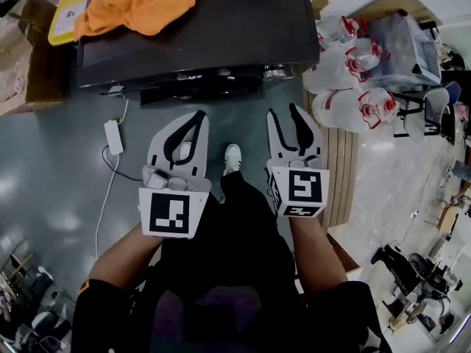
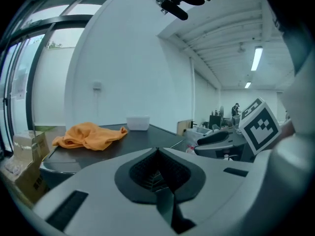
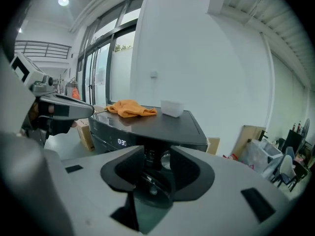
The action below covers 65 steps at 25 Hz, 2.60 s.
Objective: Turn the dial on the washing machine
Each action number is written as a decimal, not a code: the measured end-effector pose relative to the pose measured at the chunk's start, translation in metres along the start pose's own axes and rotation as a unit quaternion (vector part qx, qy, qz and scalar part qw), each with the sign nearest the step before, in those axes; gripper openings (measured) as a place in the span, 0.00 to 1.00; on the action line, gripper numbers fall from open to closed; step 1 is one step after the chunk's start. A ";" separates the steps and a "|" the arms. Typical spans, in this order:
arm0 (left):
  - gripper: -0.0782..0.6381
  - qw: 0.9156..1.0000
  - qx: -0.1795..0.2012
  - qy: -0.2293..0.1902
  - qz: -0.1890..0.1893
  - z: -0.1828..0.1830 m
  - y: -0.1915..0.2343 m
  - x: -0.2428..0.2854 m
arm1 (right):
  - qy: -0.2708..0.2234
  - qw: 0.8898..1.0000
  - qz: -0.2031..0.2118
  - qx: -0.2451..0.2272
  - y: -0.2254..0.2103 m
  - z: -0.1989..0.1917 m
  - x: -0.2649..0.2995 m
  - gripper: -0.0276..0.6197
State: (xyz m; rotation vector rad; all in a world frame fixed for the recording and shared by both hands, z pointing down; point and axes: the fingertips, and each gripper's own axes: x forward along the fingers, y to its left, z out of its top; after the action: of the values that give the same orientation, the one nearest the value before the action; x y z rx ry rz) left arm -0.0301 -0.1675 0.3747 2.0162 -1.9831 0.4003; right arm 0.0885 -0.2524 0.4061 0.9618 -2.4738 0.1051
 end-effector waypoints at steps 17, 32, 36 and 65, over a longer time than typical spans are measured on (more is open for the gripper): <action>0.13 0.992 -0.028 0.037 0.114 -0.061 0.012 0.051 | 0.012 0.999 0.024 -0.041 -0.022 -0.050 0.087 0.50; 0.46 0.989 -0.039 0.075 0.123 -0.112 0.040 0.076 | 0.020 0.999 -0.001 -0.039 -0.027 -0.066 0.118 0.50; 0.49 0.987 -0.046 0.082 0.131 -0.122 0.048 0.076 | 0.019 0.999 -0.008 -0.039 -0.028 -0.067 0.120 0.50; 0.50 0.988 -0.061 0.061 0.127 -0.109 0.048 0.074 | 0.028 0.999 0.005 0.020 -0.038 -0.075 0.119 0.50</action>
State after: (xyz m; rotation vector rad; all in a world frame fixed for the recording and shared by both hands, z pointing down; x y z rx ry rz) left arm -0.0763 -0.1938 0.5041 1.6307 -2.1376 0.4336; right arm 0.0675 -0.3366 0.5230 0.9508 -2.4325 0.1824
